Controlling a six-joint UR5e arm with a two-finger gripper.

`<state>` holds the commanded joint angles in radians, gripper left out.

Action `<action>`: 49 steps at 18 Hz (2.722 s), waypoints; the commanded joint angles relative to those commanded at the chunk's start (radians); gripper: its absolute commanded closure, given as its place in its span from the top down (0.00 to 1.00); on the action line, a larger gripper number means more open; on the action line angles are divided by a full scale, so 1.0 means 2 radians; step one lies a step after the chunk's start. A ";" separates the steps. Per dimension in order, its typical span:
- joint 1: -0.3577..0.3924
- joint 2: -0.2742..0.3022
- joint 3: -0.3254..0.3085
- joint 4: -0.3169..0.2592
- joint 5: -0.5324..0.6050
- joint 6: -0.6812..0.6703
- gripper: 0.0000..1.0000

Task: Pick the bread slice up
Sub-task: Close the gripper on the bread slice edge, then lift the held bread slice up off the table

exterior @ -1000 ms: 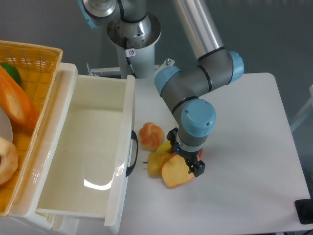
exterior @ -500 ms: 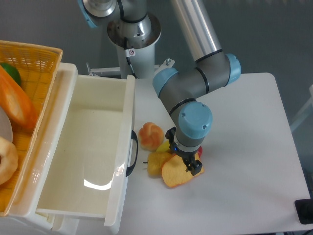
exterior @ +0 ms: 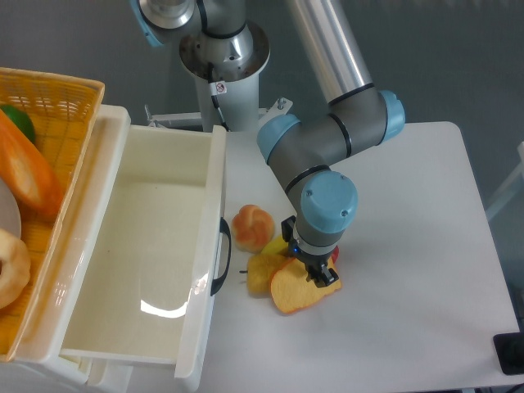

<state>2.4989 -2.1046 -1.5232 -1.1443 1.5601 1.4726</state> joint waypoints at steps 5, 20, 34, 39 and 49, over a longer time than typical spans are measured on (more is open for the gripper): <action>0.001 0.000 0.005 -0.002 -0.002 -0.003 0.03; 0.002 0.026 0.037 -0.026 -0.048 -0.050 0.00; 0.015 0.100 0.047 -0.080 -0.090 -0.070 0.00; 0.020 0.120 0.044 -0.110 -0.106 -0.070 0.00; 0.025 0.121 0.038 -0.110 -0.107 -0.064 0.00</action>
